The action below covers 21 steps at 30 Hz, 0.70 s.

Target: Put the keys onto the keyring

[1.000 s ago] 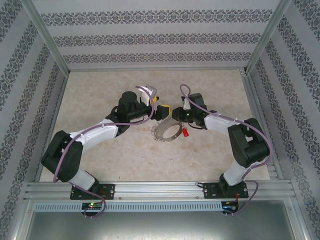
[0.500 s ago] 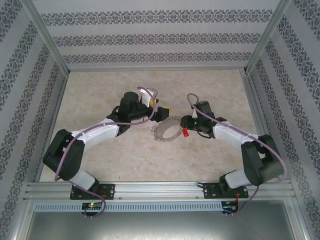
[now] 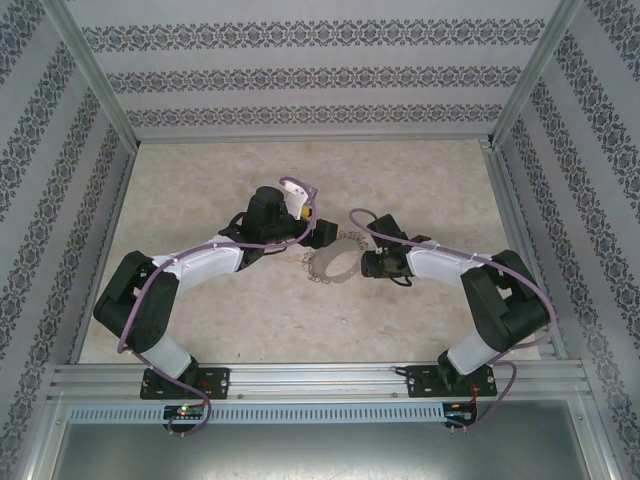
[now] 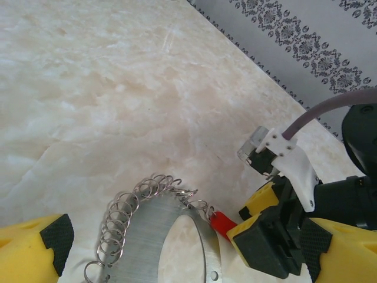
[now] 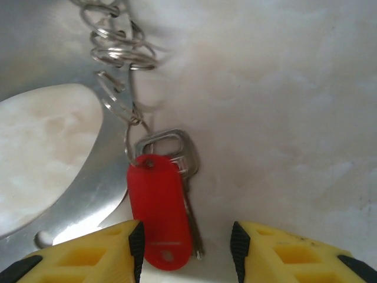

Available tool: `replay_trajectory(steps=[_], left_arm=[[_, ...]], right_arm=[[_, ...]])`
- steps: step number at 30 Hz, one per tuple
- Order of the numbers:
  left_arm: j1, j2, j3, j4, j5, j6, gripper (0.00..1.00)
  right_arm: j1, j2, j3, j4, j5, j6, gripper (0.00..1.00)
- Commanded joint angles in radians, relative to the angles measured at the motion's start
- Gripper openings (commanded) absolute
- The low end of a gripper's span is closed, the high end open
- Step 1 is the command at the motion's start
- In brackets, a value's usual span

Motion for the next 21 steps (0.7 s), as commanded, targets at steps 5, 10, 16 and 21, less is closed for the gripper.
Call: replay_trajectory(steps=[5, 10, 16, 21], left_arm=[[0.002, -0.015, -0.013, -0.005, -0.018, 0.0, 1.0], [0.003, -0.032, -0.022, -0.013, -0.032, 0.013, 1.0], [0.001, -0.06, -0.032, -0.034, -0.04, 0.04, 1.0], [0.002, -0.075, -0.037, -0.04, -0.05, 0.052, 1.0]], right_arm=[[-0.014, 0.095, 0.075, -0.03, 0.091, -0.025, 0.47], [-0.067, 0.11, 0.105, -0.025, 0.049, 0.012, 0.46], [-0.104, 0.139, 0.183, -0.098, 0.016, 0.028, 0.45], [-0.143, 0.168, 0.242, -0.133, 0.023, 0.072, 0.46]])
